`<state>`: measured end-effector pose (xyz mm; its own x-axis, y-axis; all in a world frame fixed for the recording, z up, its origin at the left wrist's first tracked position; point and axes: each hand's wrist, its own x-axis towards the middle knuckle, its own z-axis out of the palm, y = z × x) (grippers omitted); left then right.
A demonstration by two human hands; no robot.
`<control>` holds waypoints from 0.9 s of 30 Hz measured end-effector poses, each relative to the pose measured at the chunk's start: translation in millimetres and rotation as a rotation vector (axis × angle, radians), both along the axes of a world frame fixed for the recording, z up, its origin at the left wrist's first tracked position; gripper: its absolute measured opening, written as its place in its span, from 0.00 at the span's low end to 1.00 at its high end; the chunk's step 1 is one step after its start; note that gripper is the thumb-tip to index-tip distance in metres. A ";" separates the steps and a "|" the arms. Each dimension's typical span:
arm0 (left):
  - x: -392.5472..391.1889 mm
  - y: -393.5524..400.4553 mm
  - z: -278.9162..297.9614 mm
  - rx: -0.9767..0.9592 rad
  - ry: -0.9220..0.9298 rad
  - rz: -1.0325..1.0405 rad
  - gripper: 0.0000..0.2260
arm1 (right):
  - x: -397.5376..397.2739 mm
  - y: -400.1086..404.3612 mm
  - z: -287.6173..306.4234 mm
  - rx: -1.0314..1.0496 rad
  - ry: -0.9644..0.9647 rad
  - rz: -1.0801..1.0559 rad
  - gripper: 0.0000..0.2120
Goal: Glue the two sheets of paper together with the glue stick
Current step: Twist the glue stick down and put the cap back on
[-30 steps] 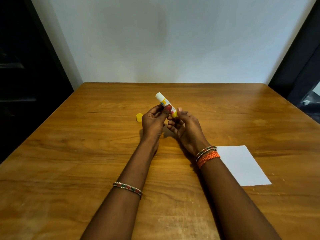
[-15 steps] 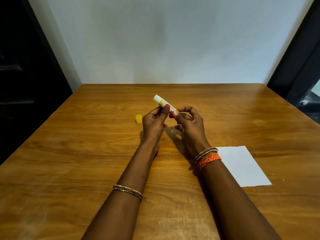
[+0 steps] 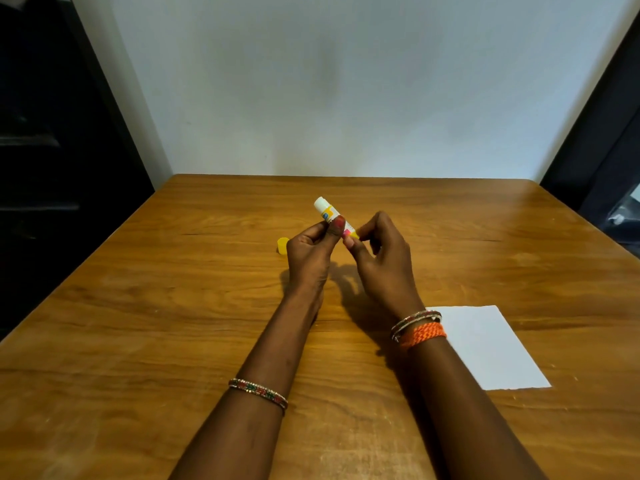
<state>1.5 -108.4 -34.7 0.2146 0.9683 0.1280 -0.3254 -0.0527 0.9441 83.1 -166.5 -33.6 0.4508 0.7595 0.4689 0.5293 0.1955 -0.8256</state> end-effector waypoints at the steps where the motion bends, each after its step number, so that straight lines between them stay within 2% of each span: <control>1: 0.2 -0.5 -0.2 0.005 0.004 0.006 0.11 | 0.0 -0.4 -1.8 -0.029 -0.197 -0.069 0.09; 2: 0.4 -1.2 0.2 0.008 0.006 0.009 0.12 | 0.0 -0.2 -3.5 -0.043 -0.320 -0.118 0.10; 4: -0.4 -0.8 1.2 0.000 -0.002 0.007 0.12 | -1.7 -0.3 -4.3 -0.006 -0.326 -0.139 0.09; 6: -1.8 1.2 1.4 -0.005 -0.016 -0.016 0.11 | -3.5 -1.4 -1.3 0.047 -0.101 -0.086 0.09; 9: -5.0 3.0 1.6 0.011 -0.011 -0.076 0.08 | -2.2 -0.9 4.4 0.016 0.417 0.092 0.07; 11: -5.6 2.8 2.6 0.008 -0.040 -0.126 0.08 | -2.1 0.7 3.9 -0.002 0.668 0.203 0.05; 13: -5.6 3.0 3.6 0.003 -0.050 -0.143 0.07 | -3.8 2.2 3.0 0.038 0.872 0.311 0.03; 15: -6.6 4.0 4.1 -0.010 -0.058 -0.133 0.08 | -5.5 2.9 3.0 0.087 0.957 0.400 0.02; 17: -7.3 5.3 4.4 -0.017 -0.058 -0.118 0.10 | -5.4 3.9 2.4 0.089 0.866 0.396 0.05; 18: -7.3 5.0 4.6 -0.010 -0.048 -0.109 0.11 | -5.4 3.6 1.5 0.086 0.749 0.349 0.07; 21: -6.0 2.1 6.0 0.011 -0.012 -0.093 0.13 | -7.3 1.4 -0.2 0.094 0.187 0.129 0.09; 22: -5.8 1.5 6.2 0.008 -0.004 -0.092 0.13 | -9.9 0.9 -0.6 0.103 0.059 0.082 0.08; 24: -6.5 0.8 7.5 -0.004 -0.008 -0.096 0.11 | -14.5 -0.8 0.6 0.105 0.042 0.052 0.06; 27: -8.0 2.7 6.5 0.001 -0.020 -0.114 0.10 | -14.8 1.6 1.5 0.058 0.295 0.071 0.05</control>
